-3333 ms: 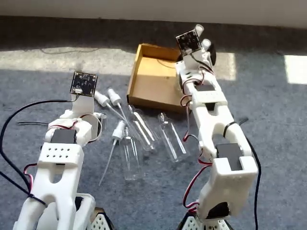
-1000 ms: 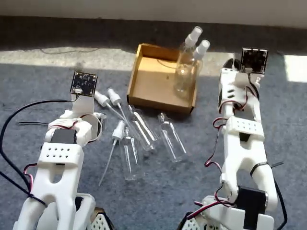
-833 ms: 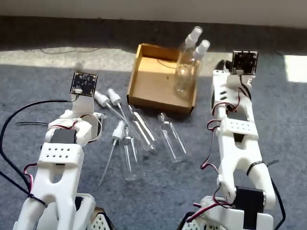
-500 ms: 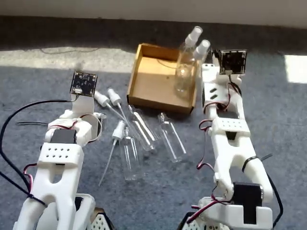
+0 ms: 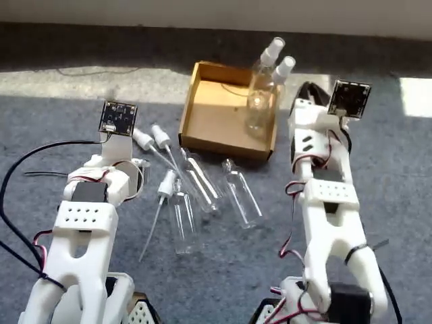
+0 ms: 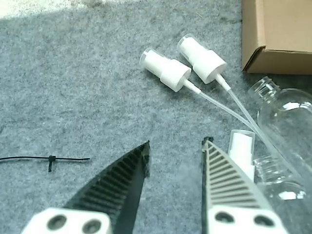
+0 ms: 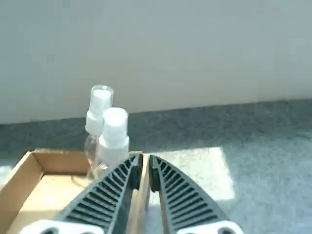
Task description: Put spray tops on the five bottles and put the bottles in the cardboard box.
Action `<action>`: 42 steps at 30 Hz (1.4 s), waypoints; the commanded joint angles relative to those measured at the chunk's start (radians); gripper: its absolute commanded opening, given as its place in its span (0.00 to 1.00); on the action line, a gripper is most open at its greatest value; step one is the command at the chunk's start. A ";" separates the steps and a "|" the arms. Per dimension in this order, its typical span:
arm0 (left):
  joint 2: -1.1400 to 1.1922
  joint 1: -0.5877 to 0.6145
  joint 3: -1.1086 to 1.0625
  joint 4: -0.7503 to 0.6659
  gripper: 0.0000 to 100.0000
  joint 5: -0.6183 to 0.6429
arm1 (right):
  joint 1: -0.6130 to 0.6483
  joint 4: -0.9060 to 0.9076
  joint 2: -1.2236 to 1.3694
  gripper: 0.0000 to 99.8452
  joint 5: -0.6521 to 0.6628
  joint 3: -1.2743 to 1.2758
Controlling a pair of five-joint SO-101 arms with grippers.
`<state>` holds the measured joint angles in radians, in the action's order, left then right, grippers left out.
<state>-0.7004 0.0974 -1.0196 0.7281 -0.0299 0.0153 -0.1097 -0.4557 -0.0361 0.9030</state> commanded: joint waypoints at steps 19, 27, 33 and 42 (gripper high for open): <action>0.004 -0.010 0.007 -0.017 0.17 0.000 | 0.478 0.677 -0.130 0.21 0.121 0.007; 0.004 -0.008 0.007 -0.017 0.17 0.000 | 0.475 0.674 -0.045 0.21 0.120 0.010; 0.004 -0.008 0.005 -0.017 0.17 0.000 | 0.458 0.674 -0.039 0.21 0.120 0.022; 0.004 -0.008 0.005 -0.017 0.17 0.000 | 0.437 0.671 -0.039 0.21 0.120 0.104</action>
<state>-0.7004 0.0974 -1.0196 0.7281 -0.0315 0.4680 0.5654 -0.4910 0.0729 1.0027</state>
